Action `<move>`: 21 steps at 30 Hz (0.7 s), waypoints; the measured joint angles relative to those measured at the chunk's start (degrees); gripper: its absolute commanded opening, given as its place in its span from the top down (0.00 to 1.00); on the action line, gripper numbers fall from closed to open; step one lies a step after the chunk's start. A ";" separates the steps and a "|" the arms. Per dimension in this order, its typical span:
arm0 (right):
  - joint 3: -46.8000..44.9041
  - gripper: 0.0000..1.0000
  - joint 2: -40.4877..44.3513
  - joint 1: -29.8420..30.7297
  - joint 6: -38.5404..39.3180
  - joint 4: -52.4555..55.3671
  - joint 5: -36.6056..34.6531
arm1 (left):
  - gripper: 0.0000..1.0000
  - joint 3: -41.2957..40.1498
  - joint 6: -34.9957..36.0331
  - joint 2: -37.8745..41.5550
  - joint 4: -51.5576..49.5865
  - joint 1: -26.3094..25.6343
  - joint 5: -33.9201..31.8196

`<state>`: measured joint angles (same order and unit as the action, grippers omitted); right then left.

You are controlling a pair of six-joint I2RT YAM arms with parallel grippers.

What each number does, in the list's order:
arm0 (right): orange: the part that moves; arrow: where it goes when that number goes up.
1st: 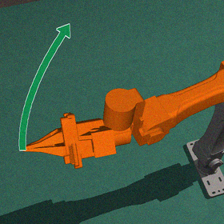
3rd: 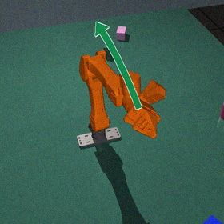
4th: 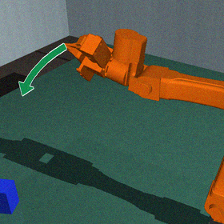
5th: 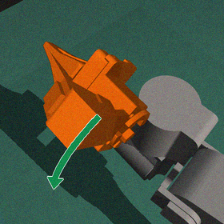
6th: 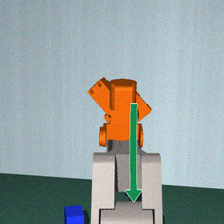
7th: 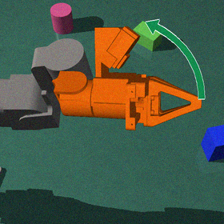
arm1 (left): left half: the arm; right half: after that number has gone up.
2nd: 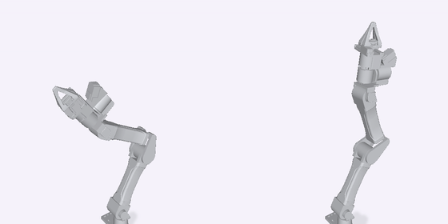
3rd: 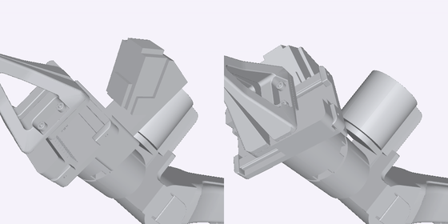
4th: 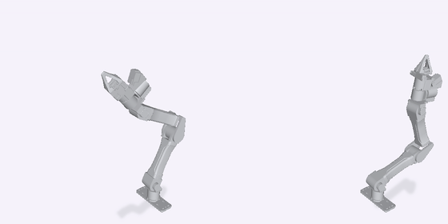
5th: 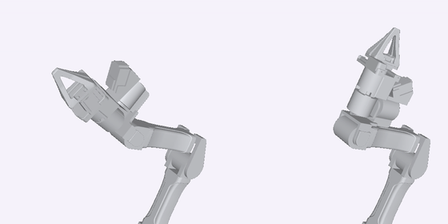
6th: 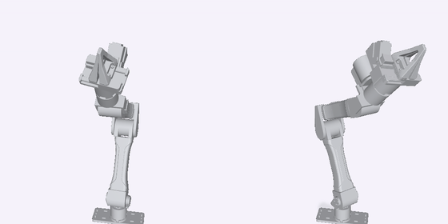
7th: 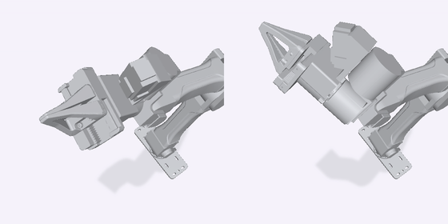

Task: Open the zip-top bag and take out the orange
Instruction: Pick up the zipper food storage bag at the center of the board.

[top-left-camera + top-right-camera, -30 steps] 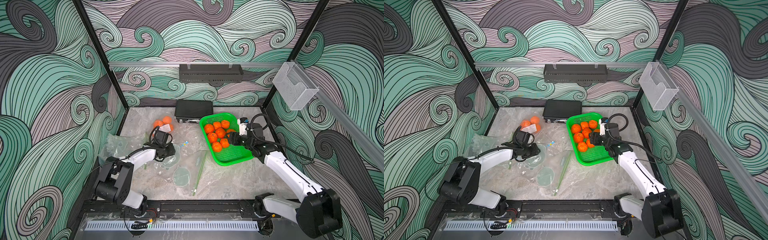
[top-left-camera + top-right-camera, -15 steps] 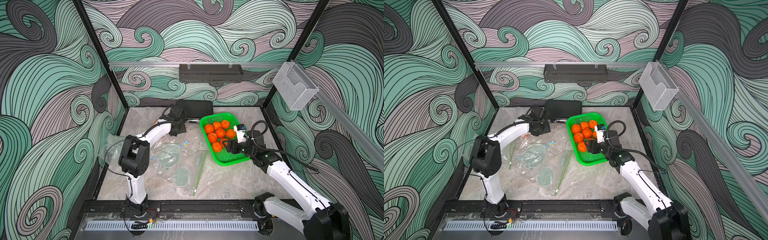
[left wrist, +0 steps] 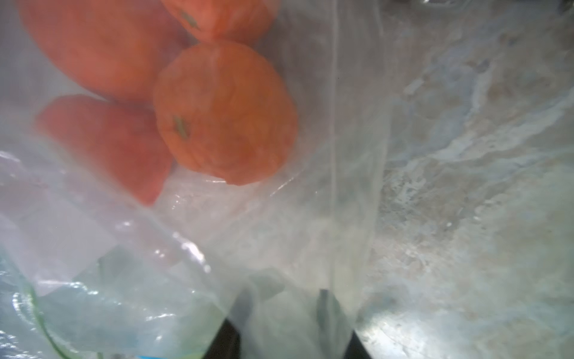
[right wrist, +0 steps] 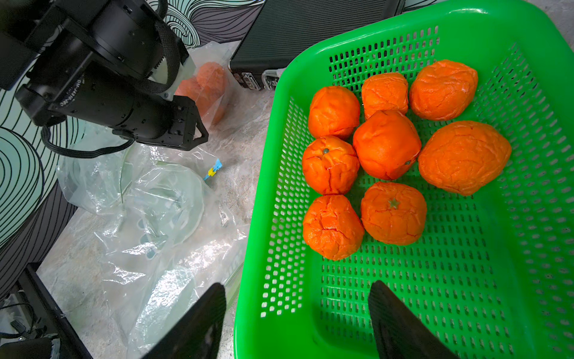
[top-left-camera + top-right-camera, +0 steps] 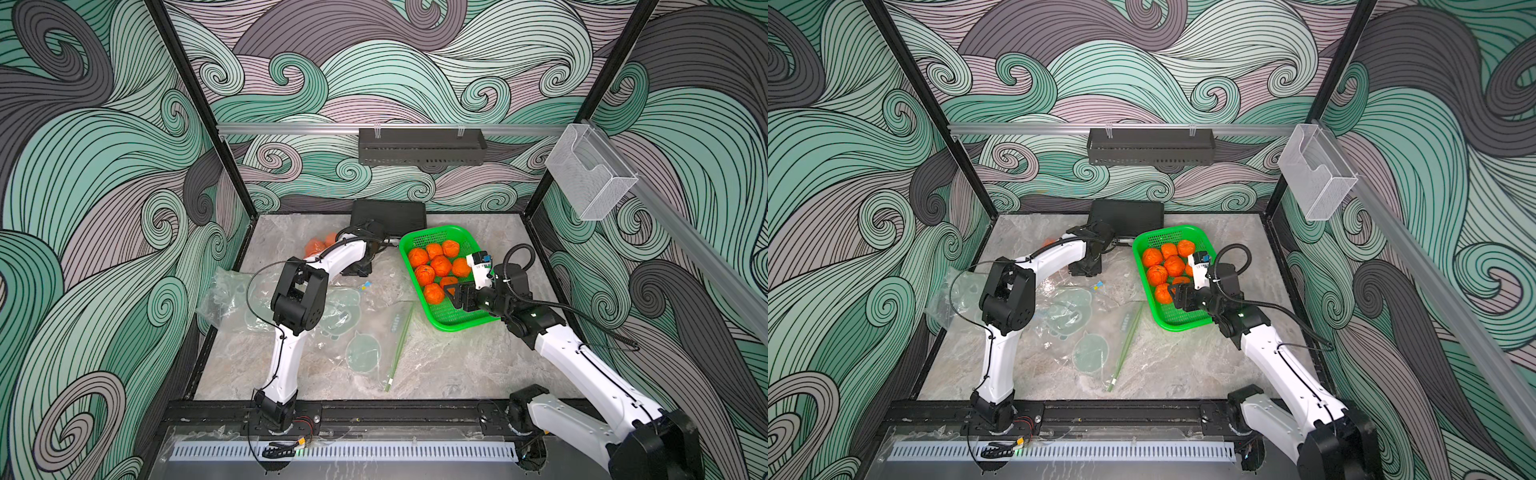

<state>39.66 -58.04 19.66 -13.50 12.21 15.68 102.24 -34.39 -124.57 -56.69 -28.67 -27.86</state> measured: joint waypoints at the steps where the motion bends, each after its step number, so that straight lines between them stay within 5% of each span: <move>1: 0.00 0.26 0.00 0.00 0.00 0.00 0.00 | 0.92 0.28 0.31 -0.22 -0.07 0.00 -0.31; 3: -0.02 0.26 0.00 0.00 0.00 0.00 0.02 | 1.00 0.33 0.92 -0.26 -0.17 0.00 -0.61; 21: -0.07 0.28 -0.09 0.00 0.00 -0.44 0.96 | 1.00 14.38 8.46 8.96 -2.19 4.92 2.91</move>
<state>39.59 -58.13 19.66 -13.50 11.77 16.64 116.62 -25.93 -115.61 -58.87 -23.75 -24.95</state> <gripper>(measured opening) 0.731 0.048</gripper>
